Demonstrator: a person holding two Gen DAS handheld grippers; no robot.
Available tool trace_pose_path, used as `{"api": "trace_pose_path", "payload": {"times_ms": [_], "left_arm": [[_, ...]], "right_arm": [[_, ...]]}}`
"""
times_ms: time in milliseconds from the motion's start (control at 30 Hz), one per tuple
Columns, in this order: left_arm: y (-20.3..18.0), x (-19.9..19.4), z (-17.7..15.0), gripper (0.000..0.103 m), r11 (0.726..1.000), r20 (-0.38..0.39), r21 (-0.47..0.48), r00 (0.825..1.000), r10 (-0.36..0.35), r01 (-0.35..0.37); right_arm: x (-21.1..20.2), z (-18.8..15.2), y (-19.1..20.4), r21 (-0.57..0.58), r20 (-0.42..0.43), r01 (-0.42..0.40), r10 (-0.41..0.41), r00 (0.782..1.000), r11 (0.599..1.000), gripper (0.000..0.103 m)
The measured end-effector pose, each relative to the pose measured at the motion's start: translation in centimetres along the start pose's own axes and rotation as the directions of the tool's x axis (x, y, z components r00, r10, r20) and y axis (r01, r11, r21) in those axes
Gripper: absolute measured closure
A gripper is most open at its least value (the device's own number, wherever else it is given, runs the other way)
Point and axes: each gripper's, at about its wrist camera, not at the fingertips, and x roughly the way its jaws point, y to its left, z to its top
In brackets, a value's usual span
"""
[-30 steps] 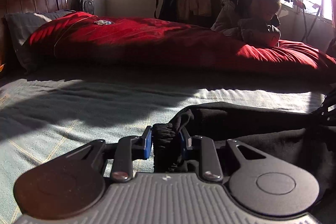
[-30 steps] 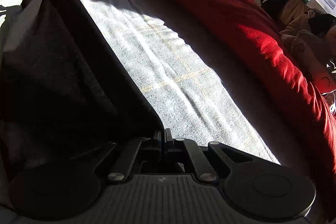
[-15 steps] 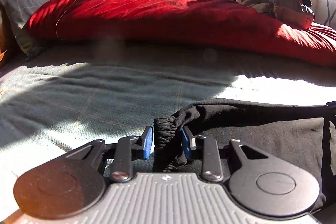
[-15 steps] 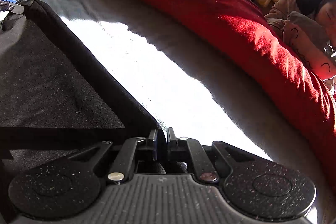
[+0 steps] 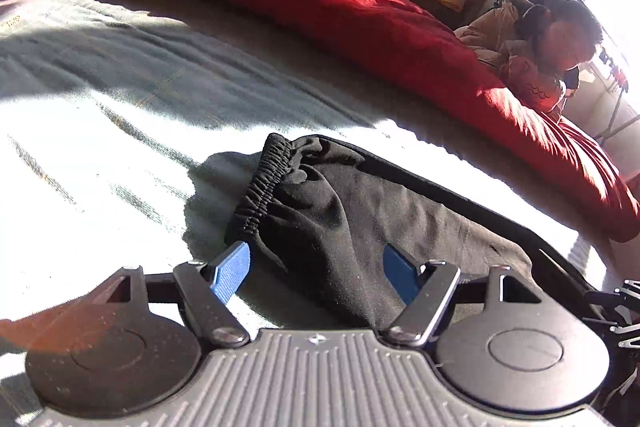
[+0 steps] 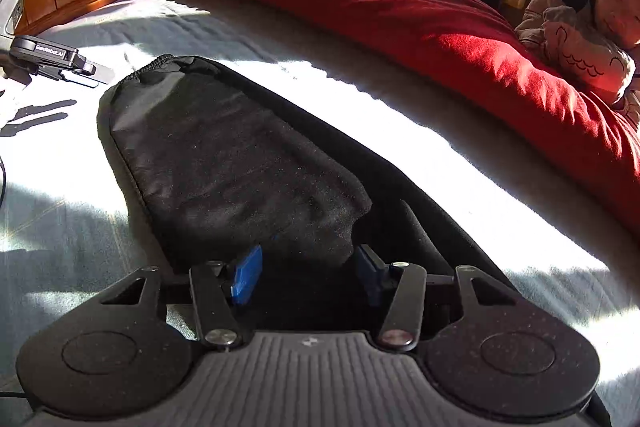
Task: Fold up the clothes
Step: 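Lay the pants flat with the right tool while the left tool holds the waistband, then open the left tool to release the black pants waistband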
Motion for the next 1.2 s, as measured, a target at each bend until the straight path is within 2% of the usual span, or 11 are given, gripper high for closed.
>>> {"api": "trace_pose_path", "payload": {"times_ms": [67, 267, 367, 467, 533, 567, 600, 633, 767, 967, 1200], "left_arm": [[0.3, 0.0, -1.2, 0.026, 0.996, -0.017, -0.072, 0.998, -0.056, 0.055], [0.4, 2.9, -2.6, 0.026, 0.986, -0.046, -0.165, 0.998, -0.043, 0.035], [-0.4, 4.0, -3.0, 0.026, 0.991, 0.0, -0.127, 0.999, -0.043, 0.043], [-0.8, 4.7, -3.2, 0.028, 0.99, 0.038, -0.135, 0.999, -0.037, 0.042], [-1.0, 5.0, -3.2, 0.04, 0.991, 0.068, -0.127, 0.997, -0.031, 0.04], [-1.1, 5.1, -3.1, 0.067, 0.992, 0.079, -0.119, 0.997, -0.025, 0.034], [-1.1, 5.2, -3.0, 0.087, 0.993, 0.089, -0.114, 0.996, -0.02, 0.03], [-1.0, 5.3, -2.8, 0.09, 0.993, 0.094, -0.116, 0.995, -0.017, 0.028], [-0.7, 4.5, -2.0, 0.092, 0.997, 0.132, -0.079, 0.991, 0.01, 0.001], [0.5, 3.2, 0.4, 0.093, 0.997, 0.172, -0.071, 0.984, 0.047, -0.035], [0.8, 3.8, 0.4, 0.091, 0.997, 0.11, -0.04, 0.992, 0.067, -0.063]], "right_arm": [[-0.9, -1.7, 1.4, 0.044, -0.01, -0.009, 0.01, 1.0, 0.999, 0.041], [-3.6, -6.3, 4.7, 0.172, 0.03, 0.025, -0.03, 0.999, 0.985, 0.04], [-5.0, -8.3, 5.0, 0.285, 0.052, -0.005, -0.01, 0.999, 0.958, 0.04], [-6.1, -9.9, 5.2, 0.361, 0.057, -0.004, -0.017, 0.998, 0.932, 0.04], [-6.7, -10.7, 5.2, 0.385, 0.057, 0.0, -0.024, 0.998, 0.923, 0.04], [-6.9, -11.0, 5.1, 0.394, 0.053, 0.009, -0.032, 0.998, 0.919, 0.04], [-7.2, -11.3, 5.0, 0.403, 0.048, 0.017, -0.04, 0.998, 0.915, 0.04], [-7.3, -11.5, 4.8, 0.409, 0.044, 0.026, -0.048, 0.998, 0.912, 0.04], [-8.1, -11.9, 4.2, 0.43, 0.048, 0.049, -0.077, 0.996, 0.902, 0.04], [-7.4, -11.7, 3.7, 0.411, 0.026, 0.083, -0.103, 0.994, 0.908, 0.04], [-5.7, -10.9, 3.6, 0.336, -0.02, 0.136, -0.137, 0.99, 0.932, 0.04]]}}
